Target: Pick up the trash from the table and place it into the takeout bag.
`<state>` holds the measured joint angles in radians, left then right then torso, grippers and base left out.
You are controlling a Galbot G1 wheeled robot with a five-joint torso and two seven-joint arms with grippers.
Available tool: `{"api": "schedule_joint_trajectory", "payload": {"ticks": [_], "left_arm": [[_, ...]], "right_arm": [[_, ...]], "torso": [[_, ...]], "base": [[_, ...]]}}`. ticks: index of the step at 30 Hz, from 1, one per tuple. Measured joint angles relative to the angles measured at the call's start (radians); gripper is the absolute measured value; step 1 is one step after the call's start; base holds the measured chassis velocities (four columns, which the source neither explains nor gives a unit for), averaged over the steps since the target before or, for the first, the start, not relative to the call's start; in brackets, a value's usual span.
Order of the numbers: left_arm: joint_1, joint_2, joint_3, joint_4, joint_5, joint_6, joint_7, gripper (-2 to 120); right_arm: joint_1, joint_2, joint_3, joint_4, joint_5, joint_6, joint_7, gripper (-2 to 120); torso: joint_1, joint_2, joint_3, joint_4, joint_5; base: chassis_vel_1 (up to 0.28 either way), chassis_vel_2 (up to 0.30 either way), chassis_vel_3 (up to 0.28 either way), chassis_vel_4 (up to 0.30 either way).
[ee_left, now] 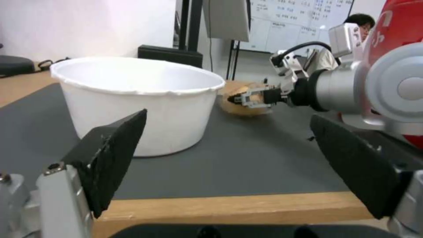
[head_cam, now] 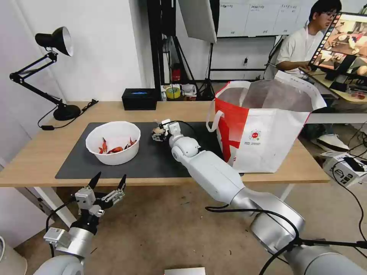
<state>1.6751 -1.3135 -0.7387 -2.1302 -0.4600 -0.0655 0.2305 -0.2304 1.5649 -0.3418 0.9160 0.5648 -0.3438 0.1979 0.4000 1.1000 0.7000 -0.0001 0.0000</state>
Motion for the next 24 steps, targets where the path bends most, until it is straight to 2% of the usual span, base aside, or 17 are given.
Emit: {"api": "schedule_joint_trajectory", "payload": {"ticks": [1,2,6,8,10,13,16,18,19,21,24], "left_arm": [[0.001,0.0,-0.001,0.0,0.0,0.0,0.0,100],[0.006,0.001,-0.006,0.0,0.0,-0.001,0.0,100],[0.01,0.003,-0.01,-0.001,-0.002,-0.001,0.0,100],[0.01,0.003,-0.011,-0.004,-0.003,-0.002,0.0,100],[0.009,0.003,-0.01,-0.004,-0.004,-0.002,0.0,100],[0.01,-0.001,-0.006,-0.005,-0.003,-0.002,0.0,100],[0.01,-0.002,-0.006,-0.005,-0.002,-0.002,0.0,100],[0.011,-0.003,-0.006,-0.005,-0.001,-0.002,0.0,100],[0.011,-0.003,-0.006,-0.005,-0.001,-0.002,0.0,100],[0.011,-0.004,-0.006,-0.006,-0.001,-0.002,0.0,100],[0.014,-0.004,-0.007,-0.009,-0.001,-0.002,0.0,100]], "right_arm": [[0.0,0.0,0.0,0.0,0.0,0.0,0.0,85],[0.0,0.001,0.0,-0.002,0.001,-0.004,-0.001,78],[-0.001,0.002,0.0,-0.002,0.004,-0.007,-0.002,69],[-0.003,0.002,0.0,-0.003,0.005,-0.009,-0.002,57],[-0.003,0.003,0.0,-0.003,0.005,-0.009,-0.002,53],[-0.005,0.001,0.0,0.001,0.007,-0.009,-0.001,37],[-0.007,-0.001,0.0,0.004,0.008,-0.009,-0.001,32],[-0.013,-0.005,-0.001,0.012,0.011,-0.01,0.0,21],[-0.013,-0.005,-0.001,0.012,0.011,-0.01,0.0,21],[-0.02,-0.008,-0.001,0.02,0.013,-0.01,0.002,11],[-0.031,-0.013,-0.001,0.034,0.013,-0.009,0.005,6]], "torso": [[0.0,0.0,0.0,0.0,0.0],[0.0,0.0,0.0,0.0,0.0],[0.0,0.0,0.0,0.0001,0.0],[0.0,0.0,0.0,0.0,0.0],[0.0,0.0,0.0,0.0,0.0],[0.0,0.0,0.0,0.0,0.0],[0.0,0.0,0.0,0.0,0.0],[0.0,0.0,0.0,0.0001,0.0],[0.0,0.0,0.0,0.0001,0.0],[0.0,0.0,0.0,0.0,0.0],[0.0,0.0,0.0,0.0001,0.0]], "base": [[0.0,0.0,0.0,0.0],[0.0,0.0,0.0,0.0],[0.0,0.0,0.0,0.0],[0.0,0.0,0.0,0.0],[0.0,0.0,0.0,0.0],[0.0,0.0,0.0,0.0],[0.0,0.0,0.0,0.0],[0.0,0.0,0.0,0.0],[0.0,0.0,0.0,0.0],[0.0,0.0,0.0,0.0],[0.0,0.0,0.0,0.0]]}}
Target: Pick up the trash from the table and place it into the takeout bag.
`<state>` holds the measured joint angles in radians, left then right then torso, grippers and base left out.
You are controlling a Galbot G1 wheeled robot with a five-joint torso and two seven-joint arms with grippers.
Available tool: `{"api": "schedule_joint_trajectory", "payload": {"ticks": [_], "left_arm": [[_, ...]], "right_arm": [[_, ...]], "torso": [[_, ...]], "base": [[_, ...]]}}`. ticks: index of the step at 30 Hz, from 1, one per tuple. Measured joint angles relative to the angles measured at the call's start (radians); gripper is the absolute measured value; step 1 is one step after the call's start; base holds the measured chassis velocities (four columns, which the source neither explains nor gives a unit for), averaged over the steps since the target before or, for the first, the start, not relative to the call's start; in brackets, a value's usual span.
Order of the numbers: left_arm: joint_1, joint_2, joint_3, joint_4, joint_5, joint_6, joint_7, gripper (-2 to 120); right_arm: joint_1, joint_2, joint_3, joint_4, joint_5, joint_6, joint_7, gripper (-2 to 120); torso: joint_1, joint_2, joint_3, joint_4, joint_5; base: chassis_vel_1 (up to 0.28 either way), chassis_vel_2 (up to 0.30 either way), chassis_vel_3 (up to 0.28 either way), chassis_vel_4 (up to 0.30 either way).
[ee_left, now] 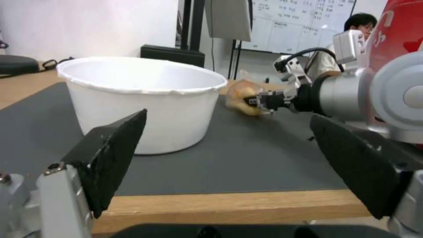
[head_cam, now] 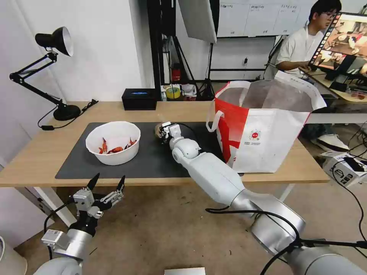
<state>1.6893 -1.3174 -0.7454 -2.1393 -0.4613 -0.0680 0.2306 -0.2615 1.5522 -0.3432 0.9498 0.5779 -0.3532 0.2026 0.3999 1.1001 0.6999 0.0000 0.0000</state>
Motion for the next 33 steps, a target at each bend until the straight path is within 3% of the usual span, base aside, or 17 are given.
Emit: {"api": "schedule_joint_trajectory", "payload": {"ticks": [9,16,19,28,33], "left_arm": [[0.003,-0.002,0.0,-0.008,0.001,-0.001,0.0,100],[0.005,-0.005,0.001,-0.016,0.004,-0.001,0.0,100],[0.01,-0.006,-0.001,-0.021,0.004,-0.001,-0.001,100],[0.013,-0.013,0.008,-0.021,0.012,-0.001,-0.001,100],[0.014,-0.019,0.019,-0.014,0.023,-0.001,-0.001,100]], "right_arm": [[-0.028,-0.04,-0.008,0.098,0.024,-0.002,0.021,5],[-0.053,-0.126,-0.031,0.256,0.067,-0.014,0.058,5],[-0.102,-0.24,-0.035,0.472,0.103,-0.034,0.095,4],[-0.233,-0.393,0.046,0.773,0.113,-0.028,0.116,4],[-0.313,-0.449,0.114,0.89,0.078,0.072,0.105,4]], "torso": [[0.0,0.0,0.0,0.0001,0.0],[0.0,0.0,0.0,0.0,0.0],[0.0,0.0,0.0,0.0,0.0001],[0.0,0.0,0.0,-0.0001,0.0003],[0.0,0.0,0.0,-0.0003,0.0002]], "base": [[0.0,0.0,0.0,0.0],[0.0,0.0,0.0,0.0],[0.0,0.0,0.0,0.0],[0.0,0.0,0.0,0.0],[0.0,0.0,0.0,0.0]]}}
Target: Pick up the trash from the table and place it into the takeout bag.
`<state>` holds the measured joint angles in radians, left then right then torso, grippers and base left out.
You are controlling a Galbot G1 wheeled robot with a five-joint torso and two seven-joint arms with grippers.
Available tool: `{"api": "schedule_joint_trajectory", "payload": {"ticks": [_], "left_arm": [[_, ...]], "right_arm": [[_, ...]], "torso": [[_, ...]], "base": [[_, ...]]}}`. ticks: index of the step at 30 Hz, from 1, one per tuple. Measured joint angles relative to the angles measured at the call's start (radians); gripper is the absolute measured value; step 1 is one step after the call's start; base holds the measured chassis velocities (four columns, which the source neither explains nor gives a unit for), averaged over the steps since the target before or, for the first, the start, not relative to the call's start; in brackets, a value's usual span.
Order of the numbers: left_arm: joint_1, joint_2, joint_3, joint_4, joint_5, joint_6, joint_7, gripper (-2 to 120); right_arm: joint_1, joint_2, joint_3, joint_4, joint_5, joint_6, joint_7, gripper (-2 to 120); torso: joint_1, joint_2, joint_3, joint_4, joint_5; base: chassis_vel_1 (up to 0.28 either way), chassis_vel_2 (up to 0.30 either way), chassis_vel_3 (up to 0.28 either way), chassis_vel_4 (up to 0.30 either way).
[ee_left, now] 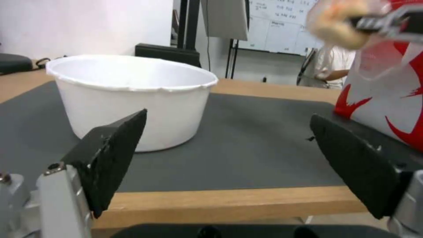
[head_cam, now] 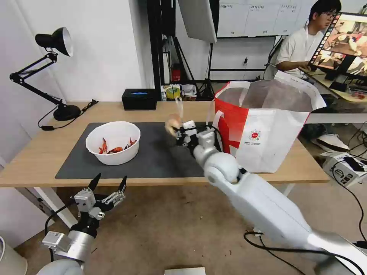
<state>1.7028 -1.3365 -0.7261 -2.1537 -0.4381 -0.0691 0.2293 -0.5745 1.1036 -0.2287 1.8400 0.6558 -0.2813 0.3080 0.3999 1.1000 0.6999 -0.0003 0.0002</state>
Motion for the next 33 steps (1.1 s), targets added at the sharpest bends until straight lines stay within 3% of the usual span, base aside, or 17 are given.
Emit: {"api": "schedule_joint_trajectory", "payload": {"ticks": [8,17,33], "left_arm": [[0.02,-0.008,-0.007,-0.011,0.006,0.0,0.0,100],[0.026,-0.018,0.0,-0.008,0.021,-0.003,0.0,100],[0.007,-0.016,0.016,0.003,0.024,-0.004,0.001,100]], "right_arm": [[-0.011,-0.034,0.059,0.082,-0.059,0.119,0.014,4],[-0.018,-0.059,0.125,0.118,-0.062,0.142,0.041,4],[-0.014,-0.177,0.3,0.084,-0.004,0.14,0.041,4]], "torso": [[0.0,0.0,0.0,0.0003,-0.0001],[0.0,0.0,0.0,0.0002,-0.0002],[0.0,0.0,0.0,0.0002,-0.0001]], "base": [[0.0,0.0,0.0,0.0],[0.0,0.0,0.0,0.0],[0.0,0.0,0.0,0.0]]}}
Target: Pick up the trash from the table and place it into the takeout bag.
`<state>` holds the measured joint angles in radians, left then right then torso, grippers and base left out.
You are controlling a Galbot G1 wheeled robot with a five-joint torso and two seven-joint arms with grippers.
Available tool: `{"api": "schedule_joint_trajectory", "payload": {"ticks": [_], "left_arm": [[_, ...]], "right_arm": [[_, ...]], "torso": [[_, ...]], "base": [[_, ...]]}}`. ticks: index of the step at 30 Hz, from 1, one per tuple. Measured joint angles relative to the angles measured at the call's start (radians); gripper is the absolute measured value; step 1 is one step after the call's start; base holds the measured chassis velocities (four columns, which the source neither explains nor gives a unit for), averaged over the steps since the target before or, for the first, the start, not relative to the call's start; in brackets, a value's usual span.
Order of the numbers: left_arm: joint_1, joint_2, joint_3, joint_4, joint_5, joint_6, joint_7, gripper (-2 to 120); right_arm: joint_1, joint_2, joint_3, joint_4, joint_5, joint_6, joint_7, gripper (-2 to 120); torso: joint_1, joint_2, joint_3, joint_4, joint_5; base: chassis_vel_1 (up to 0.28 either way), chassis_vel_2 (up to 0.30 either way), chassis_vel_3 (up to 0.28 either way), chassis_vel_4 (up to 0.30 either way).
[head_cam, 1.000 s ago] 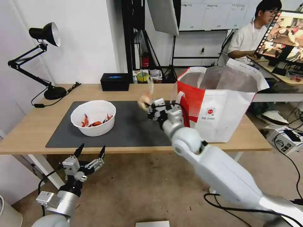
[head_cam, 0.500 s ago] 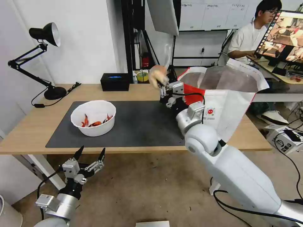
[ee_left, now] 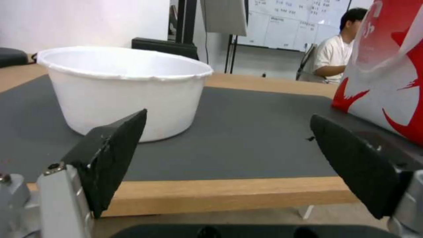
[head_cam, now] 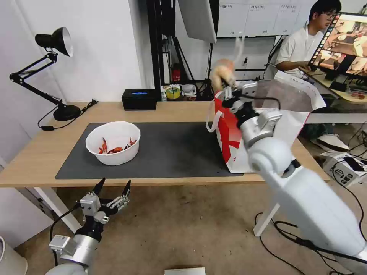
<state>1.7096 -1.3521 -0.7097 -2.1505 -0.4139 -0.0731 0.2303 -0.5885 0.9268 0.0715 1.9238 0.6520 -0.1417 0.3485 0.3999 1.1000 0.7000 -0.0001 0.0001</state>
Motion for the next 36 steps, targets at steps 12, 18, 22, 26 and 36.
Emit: {"api": "schedule_joint_trajectory", "payload": {"ticks": [12,18,22,26,36], "left_arm": [[-0.008,0.013,-0.004,-0.003,-0.008,0.002,0.0,100],[-0.008,0.015,-0.008,-0.006,-0.01,0.003,0.0,100],[-0.007,0.015,-0.008,-0.009,-0.01,0.004,0.0,100],[-0.006,0.014,-0.008,-0.01,-0.01,0.004,-0.001,100],[-0.001,0.01,-0.008,-0.021,-0.009,0.005,-0.001,100]], "right_arm": [[-0.054,-0.048,0.075,-0.014,0.03,-0.077,0.019,19],[-0.056,-0.048,0.076,-0.006,0.039,-0.098,0.031,39],[-0.052,-0.047,0.075,-0.005,0.04,-0.107,0.041,53],[-0.052,-0.049,0.075,-0.003,0.042,-0.112,0.047,67],[-0.051,-0.056,0.071,0.006,0.047,-0.12,0.053,99]], "torso": [[0.0,0.0,0.0,0.0,-0.0001],[0.0,0.0,0.0,0.0001,-0.0001],[0.0,0.0,0.0,0.0,-0.0002],[0.0,0.0,0.0,0.0001,-0.0002],[0.0,0.0,0.0,0.0001,-0.0002]], "base": [[0.0,0.0,0.0,0.0],[0.0,0.0,0.0,0.0],[0.0,0.0,0.0,0.0],[0.0,0.0,0.0,0.0],[0.0,0.0,0.0,0.0]]}}
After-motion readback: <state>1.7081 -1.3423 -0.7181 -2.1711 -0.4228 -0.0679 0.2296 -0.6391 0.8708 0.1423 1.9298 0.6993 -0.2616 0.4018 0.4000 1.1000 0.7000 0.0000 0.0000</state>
